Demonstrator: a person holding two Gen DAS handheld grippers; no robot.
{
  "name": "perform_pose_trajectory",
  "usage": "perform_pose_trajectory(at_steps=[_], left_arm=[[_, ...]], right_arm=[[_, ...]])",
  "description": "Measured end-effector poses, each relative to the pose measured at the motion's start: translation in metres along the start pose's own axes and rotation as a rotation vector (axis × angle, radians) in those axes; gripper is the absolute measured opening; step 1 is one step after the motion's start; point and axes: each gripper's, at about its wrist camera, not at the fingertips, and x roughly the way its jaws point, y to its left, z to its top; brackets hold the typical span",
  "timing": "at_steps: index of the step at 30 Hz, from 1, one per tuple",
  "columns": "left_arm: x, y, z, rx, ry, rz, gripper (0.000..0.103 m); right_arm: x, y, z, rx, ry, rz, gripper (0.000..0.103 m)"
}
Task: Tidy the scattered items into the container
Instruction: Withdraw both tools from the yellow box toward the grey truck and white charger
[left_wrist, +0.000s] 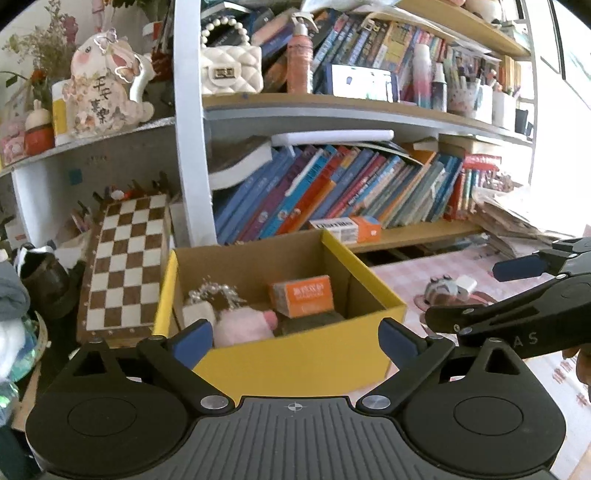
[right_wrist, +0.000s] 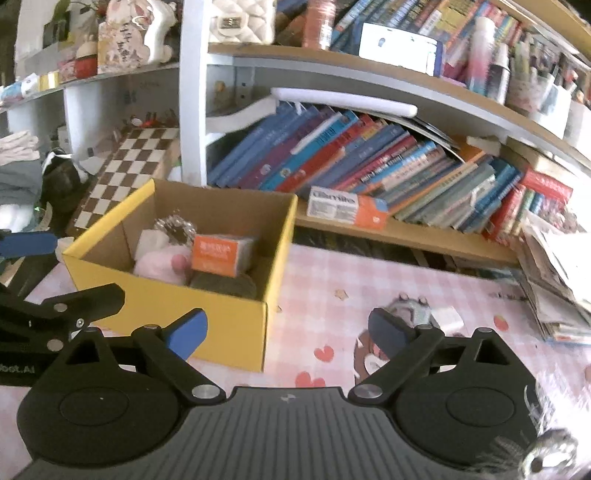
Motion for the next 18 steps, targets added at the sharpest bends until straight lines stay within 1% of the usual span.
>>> perform_pose_trajectory(at_steps=[10,18], left_arm=[[-0.005,-0.01,-0.013,-0.018,0.035,-0.024,0.098],[-0.006,-0.015,-0.015,-0.023,0.046,-0.03,0.098]], right_arm=[[-0.013,-0.011,-0.019,0.048,0.009,-0.049,0.097],[-0.017,-0.017,-0.031,0.069,0.027,-0.062,0.097]])
